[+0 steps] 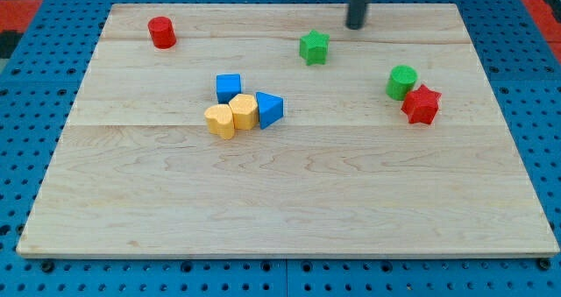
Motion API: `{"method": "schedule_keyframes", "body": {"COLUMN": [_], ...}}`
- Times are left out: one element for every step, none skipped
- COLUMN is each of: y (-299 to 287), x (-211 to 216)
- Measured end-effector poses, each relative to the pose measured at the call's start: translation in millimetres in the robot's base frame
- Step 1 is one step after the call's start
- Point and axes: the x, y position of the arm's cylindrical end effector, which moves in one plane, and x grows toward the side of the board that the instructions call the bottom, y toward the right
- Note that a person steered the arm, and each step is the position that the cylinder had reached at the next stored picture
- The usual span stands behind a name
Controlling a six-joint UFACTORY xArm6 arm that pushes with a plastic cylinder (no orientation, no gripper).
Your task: Push the green blocks into the red star
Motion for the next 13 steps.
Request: {"method": "schedule_keyframes", "body": {"y": [-70, -82, -30, 10, 46, 57, 39, 8, -12, -7, 9, 26, 23], "x": [15, 49, 50, 51, 57, 72, 73, 73, 79, 104, 126, 124, 89]}}
